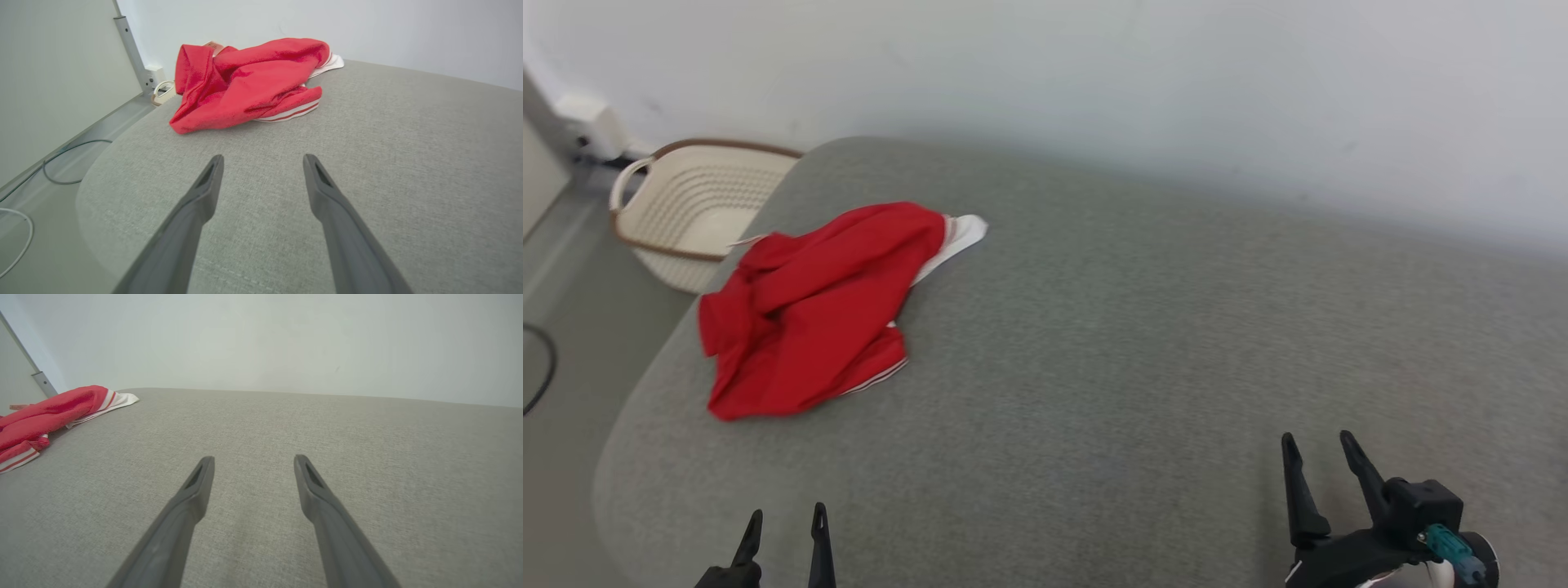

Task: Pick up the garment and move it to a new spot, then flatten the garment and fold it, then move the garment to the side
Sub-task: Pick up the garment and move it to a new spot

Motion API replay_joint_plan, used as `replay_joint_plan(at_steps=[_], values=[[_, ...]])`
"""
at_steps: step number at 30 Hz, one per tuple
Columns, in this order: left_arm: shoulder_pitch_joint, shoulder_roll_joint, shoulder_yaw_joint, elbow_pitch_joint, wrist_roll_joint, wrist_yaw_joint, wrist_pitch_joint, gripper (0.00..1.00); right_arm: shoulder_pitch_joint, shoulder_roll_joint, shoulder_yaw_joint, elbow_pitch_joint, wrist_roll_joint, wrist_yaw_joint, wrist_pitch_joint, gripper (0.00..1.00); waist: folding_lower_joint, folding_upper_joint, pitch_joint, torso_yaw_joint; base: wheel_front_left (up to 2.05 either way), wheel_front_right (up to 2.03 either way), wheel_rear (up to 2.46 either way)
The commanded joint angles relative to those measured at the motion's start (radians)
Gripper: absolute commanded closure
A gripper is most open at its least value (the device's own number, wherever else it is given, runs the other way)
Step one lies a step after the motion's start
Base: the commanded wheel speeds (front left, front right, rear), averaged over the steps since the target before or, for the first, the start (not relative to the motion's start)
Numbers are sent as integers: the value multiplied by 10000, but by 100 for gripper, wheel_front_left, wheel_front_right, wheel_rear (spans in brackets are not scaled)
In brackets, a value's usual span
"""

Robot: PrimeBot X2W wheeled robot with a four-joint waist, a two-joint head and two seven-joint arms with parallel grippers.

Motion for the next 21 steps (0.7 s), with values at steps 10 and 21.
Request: replay_joint_plan(at_steps=[10, 21], values=[[-100, 3, 395, 301, -578, -561, -12, 0, -409, -83, 402, 136, 54, -4, -8, 0, 0, 0, 961, 1674, 0, 0, 0], [-2659, 742, 1311, 1263, -372, -1679, -11, 0, -960, -714, 648, -332, -10, -4, -8, 0, 0, 0, 2137, 561, 0, 0, 0]])
